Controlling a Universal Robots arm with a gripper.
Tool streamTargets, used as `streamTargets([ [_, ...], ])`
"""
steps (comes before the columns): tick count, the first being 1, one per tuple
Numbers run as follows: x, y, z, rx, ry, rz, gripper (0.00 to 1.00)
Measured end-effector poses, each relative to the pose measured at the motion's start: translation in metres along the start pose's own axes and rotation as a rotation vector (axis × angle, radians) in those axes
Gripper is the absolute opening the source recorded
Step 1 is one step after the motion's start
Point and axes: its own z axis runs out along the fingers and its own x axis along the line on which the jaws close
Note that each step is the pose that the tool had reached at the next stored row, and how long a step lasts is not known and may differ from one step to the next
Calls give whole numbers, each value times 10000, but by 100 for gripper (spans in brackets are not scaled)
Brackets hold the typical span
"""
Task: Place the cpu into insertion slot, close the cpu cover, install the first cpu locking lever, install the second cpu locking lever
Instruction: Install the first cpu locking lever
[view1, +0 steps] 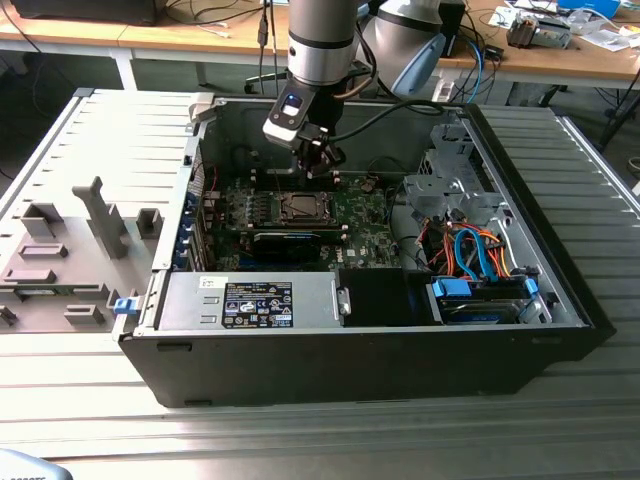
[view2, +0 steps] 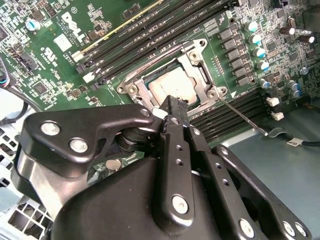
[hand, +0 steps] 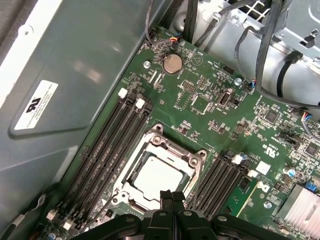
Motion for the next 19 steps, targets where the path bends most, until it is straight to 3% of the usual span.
streamTargets([
  [19,0,0,0,-4,-10,-413,11],
])
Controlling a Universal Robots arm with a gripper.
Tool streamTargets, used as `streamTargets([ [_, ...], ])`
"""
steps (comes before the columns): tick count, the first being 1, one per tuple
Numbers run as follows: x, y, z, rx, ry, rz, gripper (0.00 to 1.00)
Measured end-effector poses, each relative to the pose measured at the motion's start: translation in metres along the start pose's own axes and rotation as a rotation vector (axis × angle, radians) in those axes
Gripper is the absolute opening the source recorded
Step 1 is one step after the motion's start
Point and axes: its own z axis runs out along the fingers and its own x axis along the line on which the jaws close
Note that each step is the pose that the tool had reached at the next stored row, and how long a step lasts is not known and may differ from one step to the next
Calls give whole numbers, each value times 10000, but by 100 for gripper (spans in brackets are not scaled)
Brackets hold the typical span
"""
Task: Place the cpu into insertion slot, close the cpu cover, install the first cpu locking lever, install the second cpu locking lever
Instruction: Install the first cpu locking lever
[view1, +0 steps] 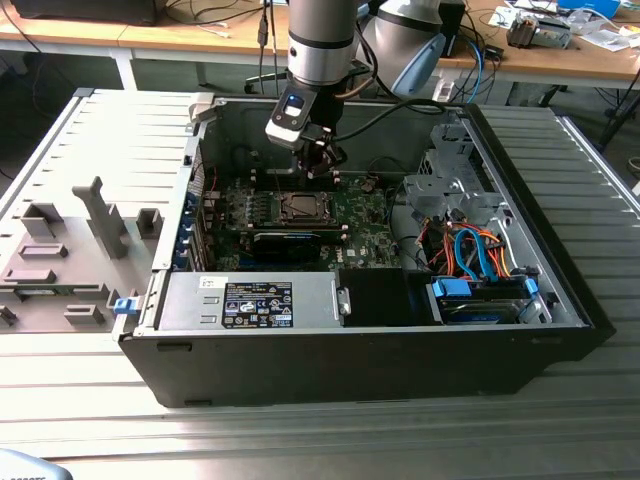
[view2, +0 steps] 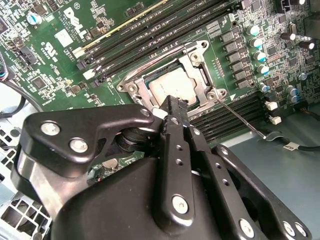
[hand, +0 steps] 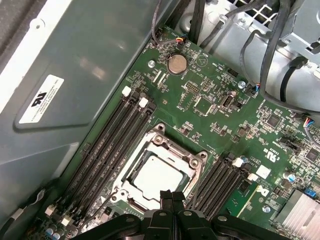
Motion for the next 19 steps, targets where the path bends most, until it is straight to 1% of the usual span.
streamTargets([
  [19,0,0,0,-4,-10,-431,11],
])
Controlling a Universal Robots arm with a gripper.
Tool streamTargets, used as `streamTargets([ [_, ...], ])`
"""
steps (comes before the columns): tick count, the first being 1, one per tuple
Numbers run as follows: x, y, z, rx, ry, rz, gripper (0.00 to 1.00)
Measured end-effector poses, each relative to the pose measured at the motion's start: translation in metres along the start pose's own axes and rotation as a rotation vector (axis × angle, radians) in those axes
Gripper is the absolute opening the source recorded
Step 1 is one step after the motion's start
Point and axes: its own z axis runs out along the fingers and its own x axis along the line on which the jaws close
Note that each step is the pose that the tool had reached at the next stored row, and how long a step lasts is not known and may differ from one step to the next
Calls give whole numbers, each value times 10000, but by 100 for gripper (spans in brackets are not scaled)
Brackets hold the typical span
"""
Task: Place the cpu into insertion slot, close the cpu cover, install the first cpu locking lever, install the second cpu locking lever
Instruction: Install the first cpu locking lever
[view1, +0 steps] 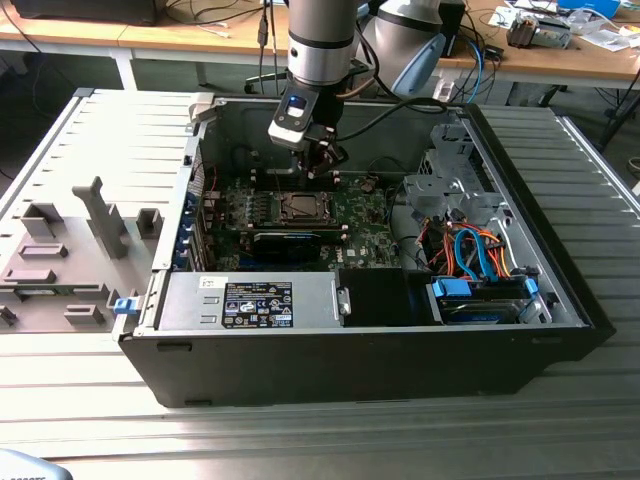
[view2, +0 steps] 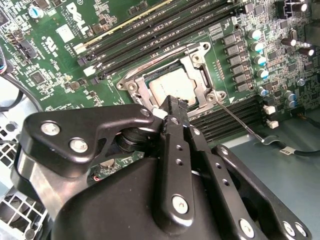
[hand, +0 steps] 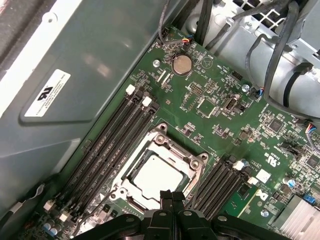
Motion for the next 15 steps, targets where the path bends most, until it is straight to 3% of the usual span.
streamTargets([
  [15,0,0,0,-3,-7,-314,11],
])
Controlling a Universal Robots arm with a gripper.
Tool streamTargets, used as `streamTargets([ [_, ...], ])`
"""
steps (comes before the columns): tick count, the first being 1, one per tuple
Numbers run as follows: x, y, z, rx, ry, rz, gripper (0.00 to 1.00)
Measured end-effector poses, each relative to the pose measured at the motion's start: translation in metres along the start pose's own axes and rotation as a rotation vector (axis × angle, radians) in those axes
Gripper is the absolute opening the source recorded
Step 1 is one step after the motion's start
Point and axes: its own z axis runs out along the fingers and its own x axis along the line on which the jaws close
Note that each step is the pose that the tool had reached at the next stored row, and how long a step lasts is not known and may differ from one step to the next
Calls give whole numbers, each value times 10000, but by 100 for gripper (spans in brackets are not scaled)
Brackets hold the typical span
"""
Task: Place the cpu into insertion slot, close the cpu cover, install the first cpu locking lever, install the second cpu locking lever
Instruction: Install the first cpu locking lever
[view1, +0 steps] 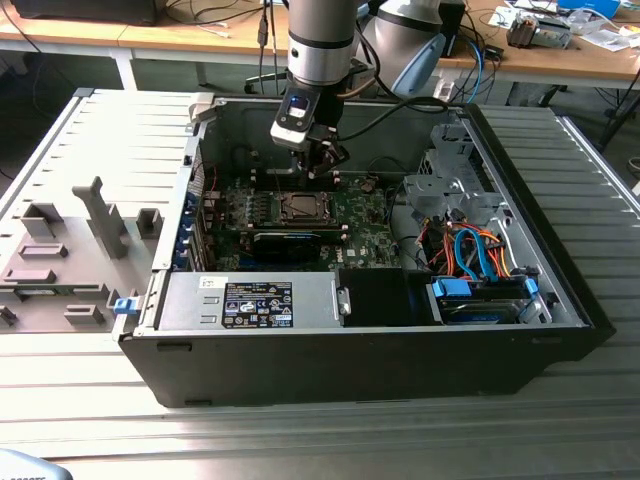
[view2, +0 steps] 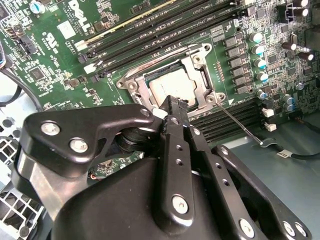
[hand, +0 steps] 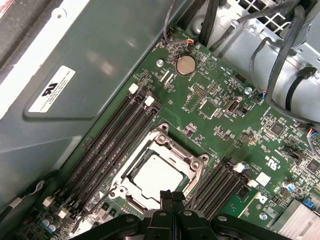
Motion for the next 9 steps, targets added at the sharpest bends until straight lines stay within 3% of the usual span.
streamTargets([
  [9,0,0,0,-3,-5,-196,11],
])
